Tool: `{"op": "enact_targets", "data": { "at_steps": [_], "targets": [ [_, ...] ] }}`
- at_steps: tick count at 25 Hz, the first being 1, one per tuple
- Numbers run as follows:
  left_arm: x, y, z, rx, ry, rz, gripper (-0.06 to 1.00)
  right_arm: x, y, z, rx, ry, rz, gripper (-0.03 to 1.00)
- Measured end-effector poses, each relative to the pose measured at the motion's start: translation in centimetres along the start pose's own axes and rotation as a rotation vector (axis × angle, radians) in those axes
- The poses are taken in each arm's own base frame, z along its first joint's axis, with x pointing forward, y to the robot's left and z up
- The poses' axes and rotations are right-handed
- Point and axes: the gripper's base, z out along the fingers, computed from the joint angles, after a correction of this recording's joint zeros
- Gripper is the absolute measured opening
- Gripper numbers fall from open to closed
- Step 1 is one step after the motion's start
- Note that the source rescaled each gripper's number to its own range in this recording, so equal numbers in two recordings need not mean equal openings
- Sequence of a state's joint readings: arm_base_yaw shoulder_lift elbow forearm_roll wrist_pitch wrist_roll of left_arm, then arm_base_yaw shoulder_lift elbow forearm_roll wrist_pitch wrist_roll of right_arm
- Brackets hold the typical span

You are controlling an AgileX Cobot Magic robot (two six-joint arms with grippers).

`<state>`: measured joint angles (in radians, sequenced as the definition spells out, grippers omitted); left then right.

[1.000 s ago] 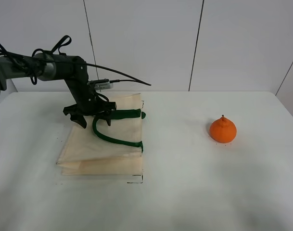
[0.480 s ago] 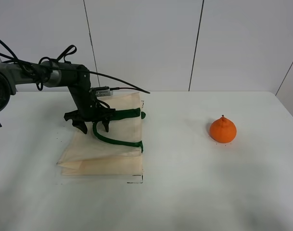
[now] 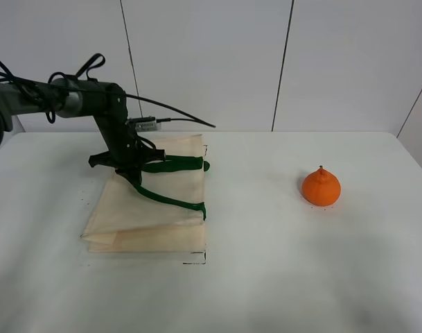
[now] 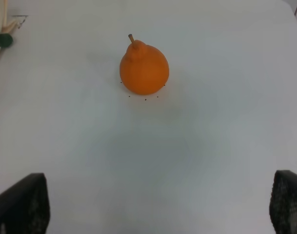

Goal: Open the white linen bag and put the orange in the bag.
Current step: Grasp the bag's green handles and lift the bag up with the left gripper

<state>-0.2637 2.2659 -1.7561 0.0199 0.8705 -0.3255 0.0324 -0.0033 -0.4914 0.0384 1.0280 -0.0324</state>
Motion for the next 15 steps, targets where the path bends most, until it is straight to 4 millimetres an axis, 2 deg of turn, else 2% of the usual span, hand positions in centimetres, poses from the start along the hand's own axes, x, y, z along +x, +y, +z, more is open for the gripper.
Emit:
{"op": "enact_targets", "data": {
  "at_steps": [6,10,15],
  "targets": [
    [-1.1,-0.2,-9.8,0.046,-0.149,0.015,0.0,0.0,0.0,0.0,0.0,0.0,0.0,1.0],
    [-1.1,-0.1,-15.8,0.062,-0.222,0.059,0.0,0.0,0.0,0.0,0.0,0.0,0.0,1.0],
    [-0.7,0.1,-21.3,0.082,-0.292,0.093,0.0,0.0,0.0,0.0,0.001,0.0,0.002,1.0]
  ]
}}
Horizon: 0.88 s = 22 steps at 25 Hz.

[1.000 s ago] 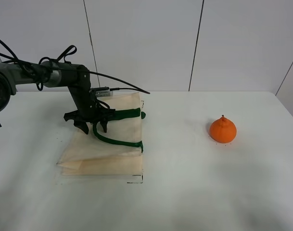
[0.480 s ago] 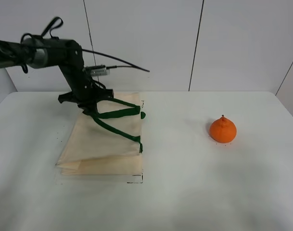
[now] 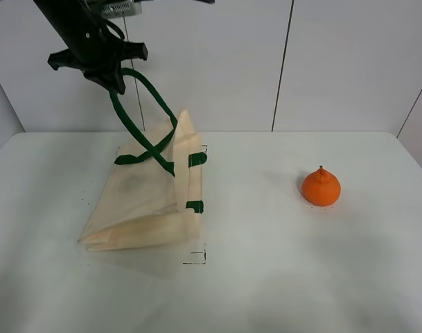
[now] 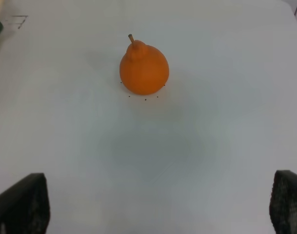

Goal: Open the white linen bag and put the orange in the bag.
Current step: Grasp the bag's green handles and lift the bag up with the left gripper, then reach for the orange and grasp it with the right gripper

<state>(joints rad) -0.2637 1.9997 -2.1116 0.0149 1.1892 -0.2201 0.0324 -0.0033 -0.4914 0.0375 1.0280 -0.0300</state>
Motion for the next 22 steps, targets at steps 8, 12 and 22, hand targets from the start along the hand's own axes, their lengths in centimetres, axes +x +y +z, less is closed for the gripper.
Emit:
{"op": "enact_targets", "data": {
  "at_steps": [8,12,22],
  "targets": [
    [-0.1,0.0,-5.4,0.032,-0.121,0.006,0.0,0.0,-0.1,0.0,0.012,0.0,0.01,1.0],
    [0.2,0.0,-7.5,0.049,-0.161,0.006,0.0,-0.2,-0.1,0.4,0.012,0.028,0.014,1.0],
    [0.3,0.0,-8.0,0.057,-0.171,0.006,0.0,-6.0,-0.5,9.3,0.012,0.313,0.027,1.0]
  ]
}}
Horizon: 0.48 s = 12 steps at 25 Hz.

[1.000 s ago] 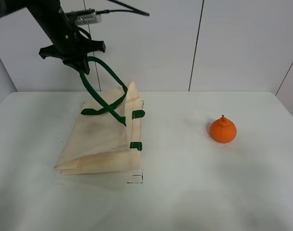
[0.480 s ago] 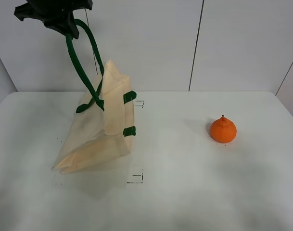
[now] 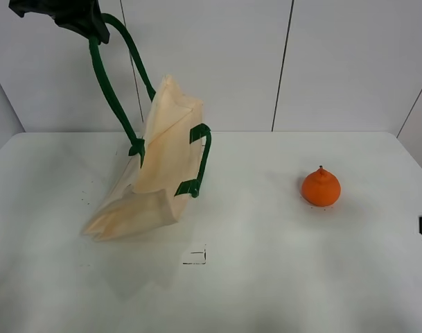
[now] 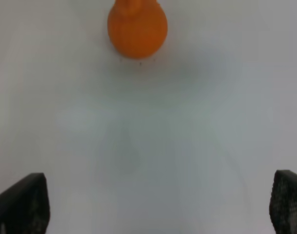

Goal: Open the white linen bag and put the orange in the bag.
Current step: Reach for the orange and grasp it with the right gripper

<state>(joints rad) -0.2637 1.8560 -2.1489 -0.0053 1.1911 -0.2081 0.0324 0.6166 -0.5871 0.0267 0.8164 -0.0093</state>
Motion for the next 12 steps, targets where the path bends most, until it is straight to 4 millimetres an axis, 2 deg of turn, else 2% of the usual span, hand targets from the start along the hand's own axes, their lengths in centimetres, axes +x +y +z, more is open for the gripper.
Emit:
{"op": "enact_targets", "data": {
  "at_steps": [2,6,8,12],
  "targets": [
    [0.0,0.0,0.0,0.001,0.0,0.0,0.0,-2.8,0.0,2.5,-0.002,0.058,0.006,1.0],
    [0.0,0.0,0.0,0.002,0.0,0.002,0.0,-7.9,-0.1,9.8,-0.004,0.259,-0.005,1.0],
    [0.0,0.0,0.0,0.002,0.0,0.002,0.0,-9.8,-0.1,13.8,-0.007,0.366,-0.017,1.0],
    [0.0,0.0,0.0,0.002,0.0,0.002,0.0,-13.4,-0.2,20.6,-0.016,0.515,-0.03,1.0]
  ]
}}
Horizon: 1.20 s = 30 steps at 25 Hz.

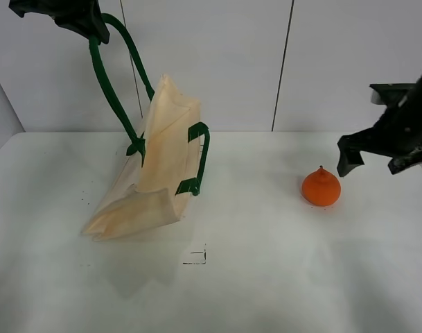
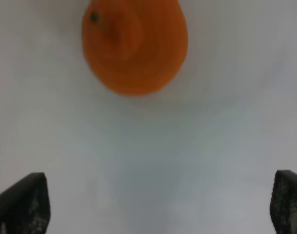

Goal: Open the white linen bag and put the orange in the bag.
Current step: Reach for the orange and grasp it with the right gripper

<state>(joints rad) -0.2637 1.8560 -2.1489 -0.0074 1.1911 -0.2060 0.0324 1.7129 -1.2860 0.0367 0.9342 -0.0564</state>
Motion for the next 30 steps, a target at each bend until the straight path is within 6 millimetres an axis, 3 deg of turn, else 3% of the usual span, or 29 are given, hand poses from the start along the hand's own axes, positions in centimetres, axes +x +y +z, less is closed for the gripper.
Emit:
{"op": "enact_targets", "data": {
  "at_steps": [4,8,14,26,28,30],
  "targets": [
    [0.0,0.0,0.0,0.0,0.0,0.0,0.0,-4.4,0.0,3.7,-0.01,0.06,-0.003,1.0],
    [0.0,0.0,0.0,0.0,0.0,0.002,0.0,-6.2,0.9,6.4,-0.027,0.081,-0.017,1.0],
    [0.0,0.0,0.0,0.0,0.0,0.009,0.0,-6.0,1.5,10.2,-0.037,0.138,-0.019,1.0],
    [0.0,0.0,0.0,0.0,0.0,0.011,0.0,-5.6,1.3,14.7,-0.021,0.168,-0.018,0.99],
    [0.0,0.0,0.0,0.0,0.0,0.011,0.0,-5.5,1.3,14.8,-0.021,0.17,-0.018,0.89],
    [0.0,0.0,0.0,0.0,0.0,0.011,0.0,-5.5,1.3,14.8,-0.021,0.177,-0.018,0.62]
  ]
}}
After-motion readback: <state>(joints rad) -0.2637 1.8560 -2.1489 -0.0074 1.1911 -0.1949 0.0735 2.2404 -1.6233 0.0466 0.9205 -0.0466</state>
